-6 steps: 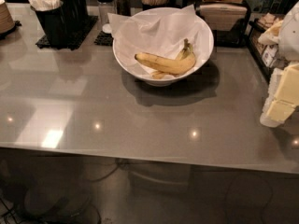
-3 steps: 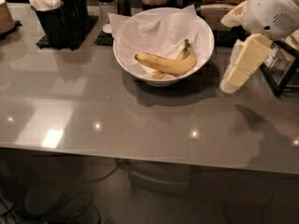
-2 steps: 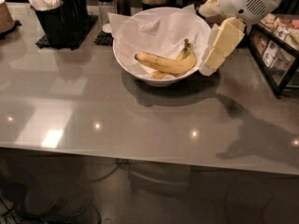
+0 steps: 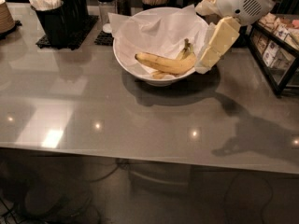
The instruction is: Pick banana from white bowl
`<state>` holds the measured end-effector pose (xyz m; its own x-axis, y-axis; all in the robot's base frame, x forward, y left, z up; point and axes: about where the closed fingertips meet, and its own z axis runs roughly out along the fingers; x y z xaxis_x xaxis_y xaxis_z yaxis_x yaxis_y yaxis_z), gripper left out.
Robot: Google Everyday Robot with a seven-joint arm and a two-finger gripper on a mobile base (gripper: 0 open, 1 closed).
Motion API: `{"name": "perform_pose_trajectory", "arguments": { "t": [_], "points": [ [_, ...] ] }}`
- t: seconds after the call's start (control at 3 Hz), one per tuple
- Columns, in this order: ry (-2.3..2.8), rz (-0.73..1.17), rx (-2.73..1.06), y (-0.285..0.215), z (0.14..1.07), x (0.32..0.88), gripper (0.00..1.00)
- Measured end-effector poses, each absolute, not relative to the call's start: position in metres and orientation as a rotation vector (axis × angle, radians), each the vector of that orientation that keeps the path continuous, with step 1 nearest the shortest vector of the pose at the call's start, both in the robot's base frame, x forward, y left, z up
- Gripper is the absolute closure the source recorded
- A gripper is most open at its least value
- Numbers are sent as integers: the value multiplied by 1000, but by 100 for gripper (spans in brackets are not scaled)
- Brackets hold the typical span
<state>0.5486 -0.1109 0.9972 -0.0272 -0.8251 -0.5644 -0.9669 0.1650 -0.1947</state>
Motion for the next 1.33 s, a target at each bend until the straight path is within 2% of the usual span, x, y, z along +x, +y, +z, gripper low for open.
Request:
{"name": "perform_pose_trajectory", "arguments": {
  "t": [0.67, 1.0, 1.33],
  "points": [
    [1824, 476, -1761, -45, 954, 591, 0],
    [1824, 481, -1764, -43, 952, 592, 14],
    [1823, 481, -1764, -43, 952, 592, 33]
  ]
}}
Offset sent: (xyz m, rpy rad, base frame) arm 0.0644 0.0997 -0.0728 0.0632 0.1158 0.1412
